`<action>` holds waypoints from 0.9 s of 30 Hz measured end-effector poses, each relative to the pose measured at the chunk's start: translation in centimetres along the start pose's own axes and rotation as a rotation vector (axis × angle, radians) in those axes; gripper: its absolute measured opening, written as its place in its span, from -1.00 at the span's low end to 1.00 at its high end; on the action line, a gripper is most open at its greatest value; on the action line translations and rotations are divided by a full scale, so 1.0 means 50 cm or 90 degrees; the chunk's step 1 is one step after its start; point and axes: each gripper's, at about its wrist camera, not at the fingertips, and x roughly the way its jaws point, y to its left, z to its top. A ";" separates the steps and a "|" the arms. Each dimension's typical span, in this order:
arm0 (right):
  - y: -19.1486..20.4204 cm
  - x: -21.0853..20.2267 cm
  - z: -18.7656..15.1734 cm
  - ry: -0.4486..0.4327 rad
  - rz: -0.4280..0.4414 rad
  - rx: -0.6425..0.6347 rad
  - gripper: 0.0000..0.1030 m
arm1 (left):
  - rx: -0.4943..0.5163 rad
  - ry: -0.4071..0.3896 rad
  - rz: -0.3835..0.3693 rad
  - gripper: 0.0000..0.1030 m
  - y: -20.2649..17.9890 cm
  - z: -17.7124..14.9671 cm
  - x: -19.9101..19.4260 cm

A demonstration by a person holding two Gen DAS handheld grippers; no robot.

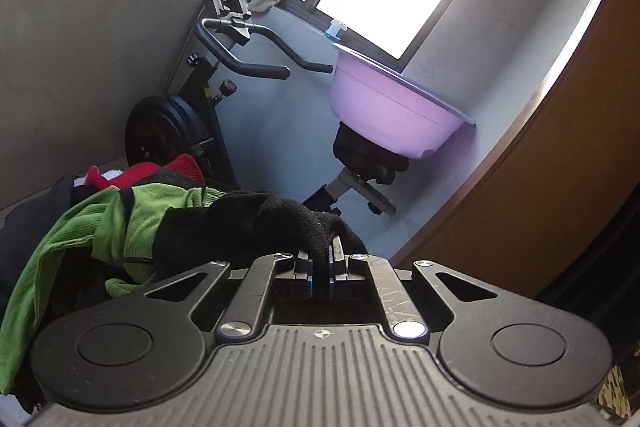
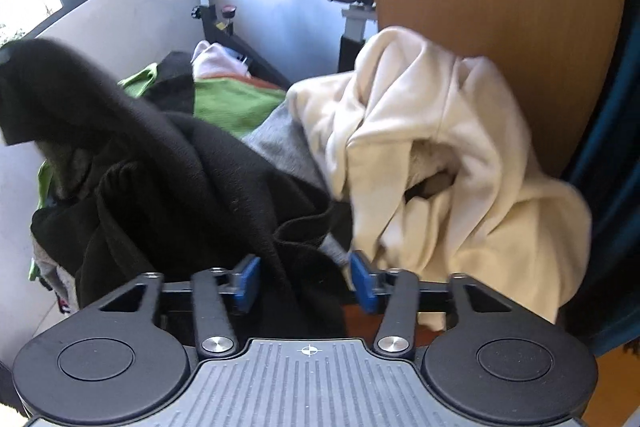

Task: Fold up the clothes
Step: 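Close the right gripper on the black fleece while the left gripper holds it raised, then lift the black fleece with both grippers and spread it between them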

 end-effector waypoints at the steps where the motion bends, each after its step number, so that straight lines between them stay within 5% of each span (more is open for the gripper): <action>1: -0.001 -0.001 0.003 -0.002 -0.002 -0.001 0.05 | 0.003 -0.010 0.003 -0.87 0.003 0.007 -0.016; 4: 0.000 -0.002 0.009 -0.014 0.029 -0.006 0.38 | 0.011 -0.077 -0.022 -0.87 -0.011 0.045 -0.072; 7: 0.022 -0.001 0.011 -0.037 0.090 -0.030 0.99 | 0.051 -0.126 -0.051 -0.87 -0.054 0.081 -0.110; 13: 0.106 0.022 0.008 -0.040 0.128 -0.121 0.99 | 0.093 -0.175 -0.112 -0.87 -0.141 0.129 -0.156; 19: 0.180 0.041 -0.012 -0.026 0.197 -0.234 0.99 | 0.113 -0.185 -0.125 -0.87 -0.180 0.150 -0.152; 24: 0.235 0.077 -0.033 -0.045 0.105 -0.338 0.99 | 0.107 -0.187 -0.115 -0.87 -0.166 0.139 -0.154; 27: 0.231 0.058 -0.011 -0.054 0.122 -0.319 0.99 | 0.094 -0.193 -0.132 -0.87 -0.161 0.134 -0.177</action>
